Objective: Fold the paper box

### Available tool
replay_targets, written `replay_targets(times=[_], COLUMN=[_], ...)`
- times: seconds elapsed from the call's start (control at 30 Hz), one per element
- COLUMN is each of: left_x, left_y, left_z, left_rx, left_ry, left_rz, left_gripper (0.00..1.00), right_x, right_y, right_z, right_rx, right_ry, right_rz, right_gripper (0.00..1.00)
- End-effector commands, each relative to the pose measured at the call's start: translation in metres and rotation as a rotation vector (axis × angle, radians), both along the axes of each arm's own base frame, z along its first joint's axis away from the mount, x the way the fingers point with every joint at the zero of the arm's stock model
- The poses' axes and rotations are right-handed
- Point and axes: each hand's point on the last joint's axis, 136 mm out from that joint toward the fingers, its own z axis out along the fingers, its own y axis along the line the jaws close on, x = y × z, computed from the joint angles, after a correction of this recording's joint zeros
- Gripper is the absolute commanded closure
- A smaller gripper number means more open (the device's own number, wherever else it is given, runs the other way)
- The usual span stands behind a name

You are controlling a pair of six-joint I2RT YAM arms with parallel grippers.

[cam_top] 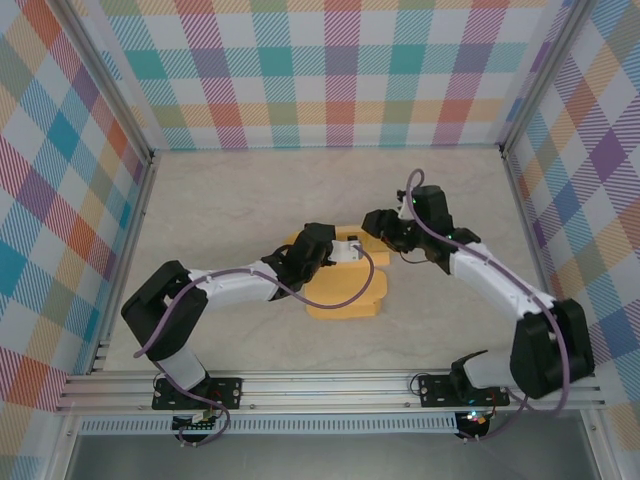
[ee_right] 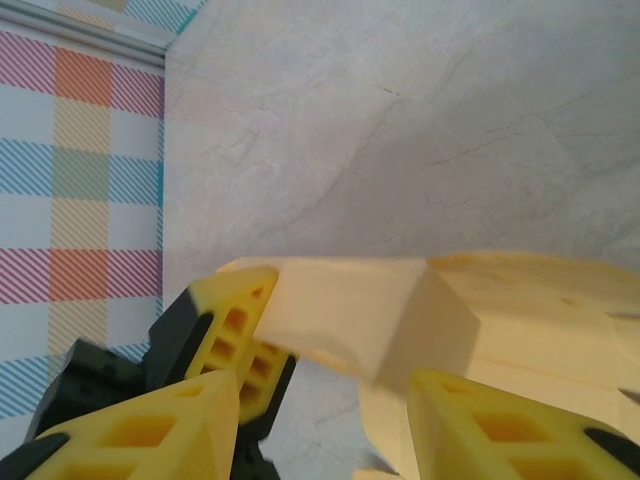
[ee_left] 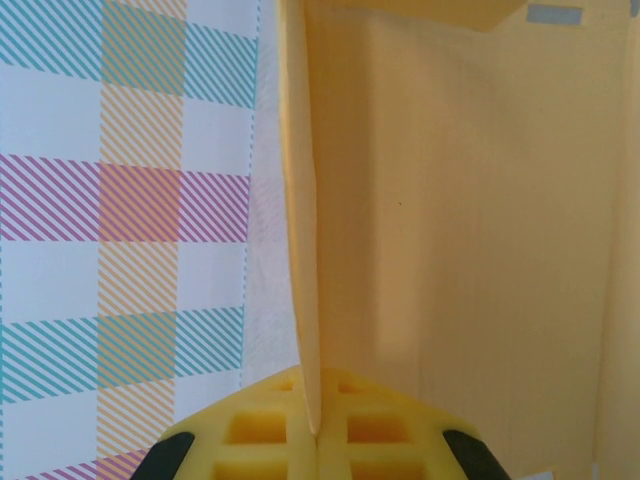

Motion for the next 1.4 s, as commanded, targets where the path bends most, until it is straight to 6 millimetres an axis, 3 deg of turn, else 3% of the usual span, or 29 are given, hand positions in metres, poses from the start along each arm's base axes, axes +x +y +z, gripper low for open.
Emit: replay_targets(times=[0.0, 0.23, 0.33, 0.5, 0.63, 0.93, 1.13, 1.37], left_x=[-0.004, -0.01, -0.011, -0.011, -0.011, -0.008, -0.004, 0.002], left_y=[0.004, 0.007, 0.009, 0.01, 0.009, 0.006, 0.007, 0.008], left_z=[0.015, 0.018, 0.015, 0.011, 0.012, 0.014, 0.009, 0.007], left_rx=[-0.058, -0.09, -0.076, -0.068, -0.078, -0.087, -0.076, -0.073], left_ry=[-0.013, 0.0, 0.007, 0.01, 0.014, 0.012, 0.019, 0.021], left_rz=[0.017, 0.003, 0.007, 0.013, 0.007, 0.007, 0.032, 0.061], left_gripper=[1.0, 1.0, 1.0, 1.0, 1.0, 1.0, 1.0, 1.0], right_x=[-0.024, -0.057, -0.053, -0.039, -0.022, 0.004, 0.009, 0.003], right_y=[-0.024, -0.051, -0.046, -0.044, -0.041, -0.033, -0.016, -0.015], right_z=[-0.013, -0.06, -0.073, -0.093, -0.093, -0.106, -0.091, -0.081], right_rx=[-0.099, -0.152, -0.138, -0.191, -0.205, -0.247, -0.173, -0.129], right_ry=[-0.015, 0.021, -0.023, -0.047, -0.104, -0.098, -0.119, -0.113], right_rz=[-0.034, -0.093, -0.07, -0.046, -0.047, -0.033, 0.0, -0.048], right_gripper=[0.51, 0.55, 0.46, 0.44, 0.37, 0.36, 0.48, 0.5])
